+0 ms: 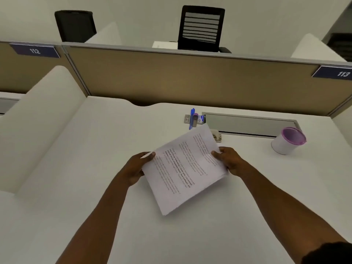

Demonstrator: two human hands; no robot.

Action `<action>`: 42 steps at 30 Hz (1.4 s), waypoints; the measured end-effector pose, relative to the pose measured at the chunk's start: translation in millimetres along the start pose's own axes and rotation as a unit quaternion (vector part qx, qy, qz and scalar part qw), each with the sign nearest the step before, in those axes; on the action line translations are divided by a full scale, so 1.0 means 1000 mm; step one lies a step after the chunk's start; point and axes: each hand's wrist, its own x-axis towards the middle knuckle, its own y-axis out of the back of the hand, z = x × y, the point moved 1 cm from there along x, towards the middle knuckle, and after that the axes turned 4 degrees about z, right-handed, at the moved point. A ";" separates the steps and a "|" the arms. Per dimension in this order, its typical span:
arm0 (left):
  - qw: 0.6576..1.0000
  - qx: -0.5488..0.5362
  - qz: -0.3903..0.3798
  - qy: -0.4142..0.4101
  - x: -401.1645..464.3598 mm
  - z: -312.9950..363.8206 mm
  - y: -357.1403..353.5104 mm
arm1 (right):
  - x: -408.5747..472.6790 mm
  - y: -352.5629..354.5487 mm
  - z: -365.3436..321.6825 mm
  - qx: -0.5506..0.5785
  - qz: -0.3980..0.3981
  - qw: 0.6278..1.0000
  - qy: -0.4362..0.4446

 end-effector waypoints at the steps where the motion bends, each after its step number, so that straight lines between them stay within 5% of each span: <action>1: 1.000 -0.028 0.007 0.010 0.002 -0.004 -0.004 | -0.005 0.004 0.010 0.025 0.016 1.000 -0.008; 14: 0.991 0.083 0.093 -0.055 0.014 -0.030 -0.100 | -0.041 0.036 0.072 0.039 0.177 0.982 -0.053; 22: 0.986 0.146 0.076 -0.036 0.028 -0.022 -0.130 | -0.033 0.068 0.068 -0.036 0.185 0.981 -0.050; 30: 0.954 0.167 0.242 -0.060 0.029 -0.027 -0.143 | -0.024 0.072 0.073 -0.029 0.193 0.980 -0.045; 42: 0.932 0.233 0.269 -0.069 0.035 -0.033 -0.147 | -0.020 0.067 0.076 -0.032 0.223 0.973 -0.038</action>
